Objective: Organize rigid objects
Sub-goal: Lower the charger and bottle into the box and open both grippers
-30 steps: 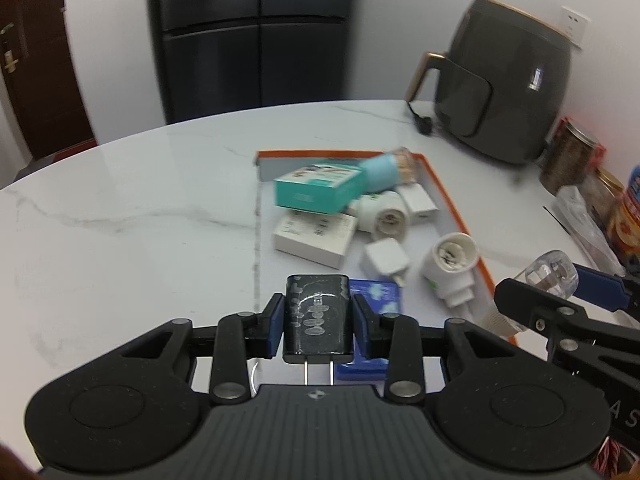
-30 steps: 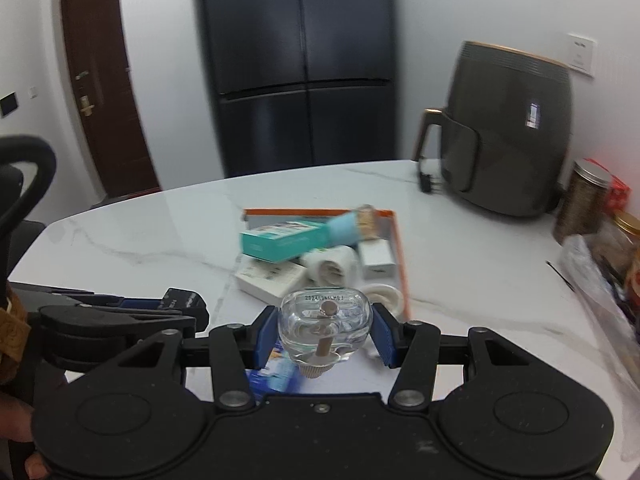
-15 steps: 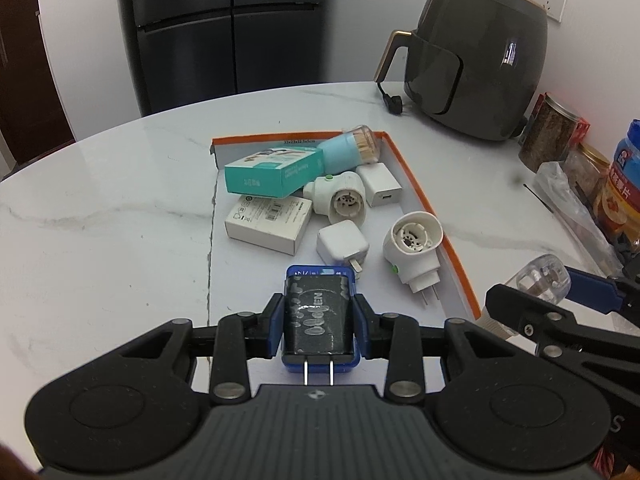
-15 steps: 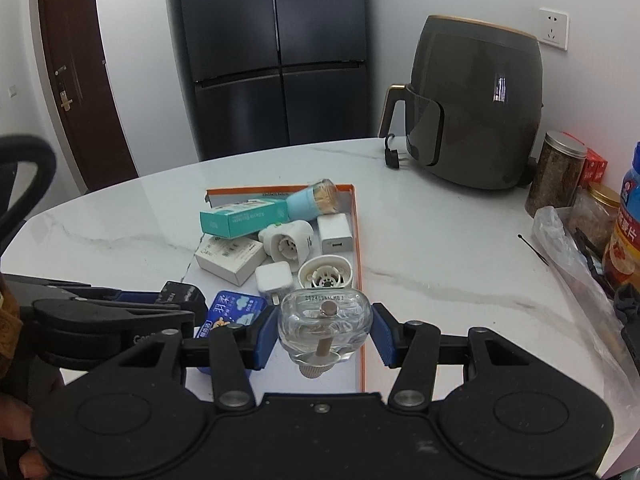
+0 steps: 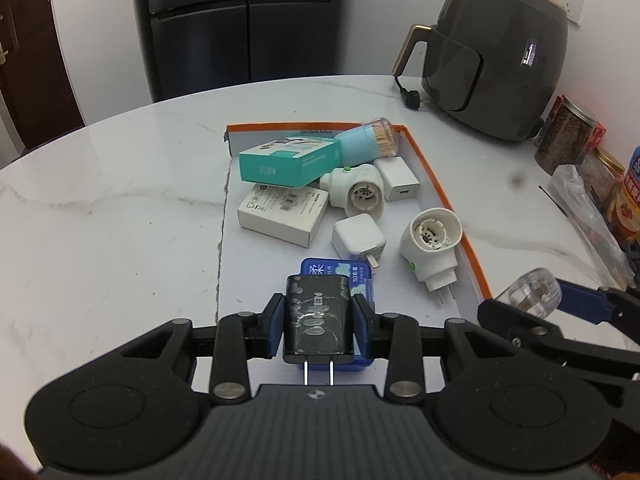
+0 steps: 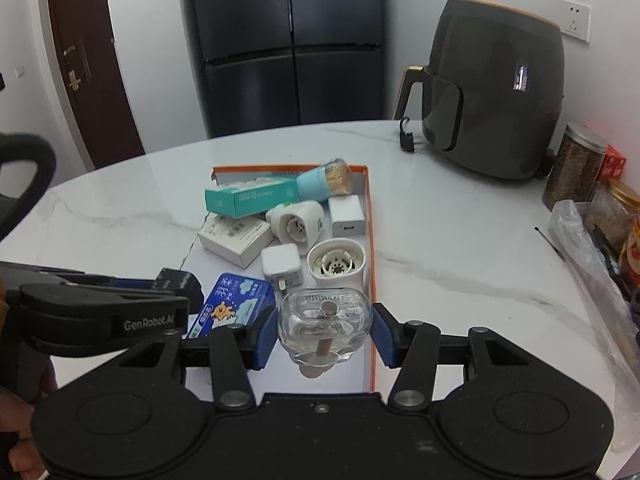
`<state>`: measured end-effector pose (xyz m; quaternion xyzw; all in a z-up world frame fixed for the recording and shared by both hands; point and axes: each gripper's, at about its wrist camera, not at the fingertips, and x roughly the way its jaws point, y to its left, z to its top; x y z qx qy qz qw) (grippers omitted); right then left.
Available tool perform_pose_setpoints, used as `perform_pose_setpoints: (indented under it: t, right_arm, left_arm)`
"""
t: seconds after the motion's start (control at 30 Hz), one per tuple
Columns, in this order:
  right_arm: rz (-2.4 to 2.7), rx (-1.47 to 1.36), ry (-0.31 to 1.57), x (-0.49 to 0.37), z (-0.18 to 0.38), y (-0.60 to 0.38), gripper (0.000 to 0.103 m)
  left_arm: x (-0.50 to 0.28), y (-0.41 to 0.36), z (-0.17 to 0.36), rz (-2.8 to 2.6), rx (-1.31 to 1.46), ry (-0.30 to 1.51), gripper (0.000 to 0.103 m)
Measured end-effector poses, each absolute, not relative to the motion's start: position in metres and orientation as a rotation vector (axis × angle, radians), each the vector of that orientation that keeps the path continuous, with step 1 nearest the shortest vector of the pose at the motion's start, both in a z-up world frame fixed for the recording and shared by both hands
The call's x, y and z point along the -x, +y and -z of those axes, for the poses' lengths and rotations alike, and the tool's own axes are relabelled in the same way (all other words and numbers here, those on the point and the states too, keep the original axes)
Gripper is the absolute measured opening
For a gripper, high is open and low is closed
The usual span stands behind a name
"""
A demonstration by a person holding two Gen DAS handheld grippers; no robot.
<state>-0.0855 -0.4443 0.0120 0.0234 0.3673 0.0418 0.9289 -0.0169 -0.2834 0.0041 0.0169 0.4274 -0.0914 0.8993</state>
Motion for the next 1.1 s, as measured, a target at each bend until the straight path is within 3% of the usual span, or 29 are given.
perform_pose_setpoints:
  t: [0.27,0.33,0.4,0.8,0.83,0.9,1.1]
  right_arm:
    - [-0.107,-0.024,0.820,0.063,0.004,-0.436,0.062]
    - [-0.100,-0.035,0.802,0.061,0.002,-0.438,0.072]
    - [-0.083,-0.056,0.757,0.064,-0.003,-0.444,0.075]
    - [-0.010,-0.115,0.682,0.088,-0.019,-0.479,0.077]
    - [-0.013,-0.115,0.681,0.090,-0.020,-0.479,0.077]
    - [-0.015,-0.112,0.674,0.095,-0.022,-0.479,0.077]
    - [-0.032,-0.112,0.679,0.107,-0.027,-0.477,0.079]
  left_arm:
    - [0.011,-0.283,-0.001,0.176,-0.035,0.896,0.036]
    - [0.009,-0.283,0.000,0.176,-0.034,0.896,0.036]
    - [0.007,-0.284,0.000,0.181,-0.036,0.895,0.036]
    - [-0.013,-0.310,0.010,0.251,-0.041,0.911,0.038]
    - [-0.013,-0.311,0.009,0.244,-0.043,0.910,0.041]
    - [-0.012,-0.312,0.009,0.238,-0.050,0.914,0.061]
    - [0.009,-0.306,-0.004,0.188,-0.079,0.920,0.092]
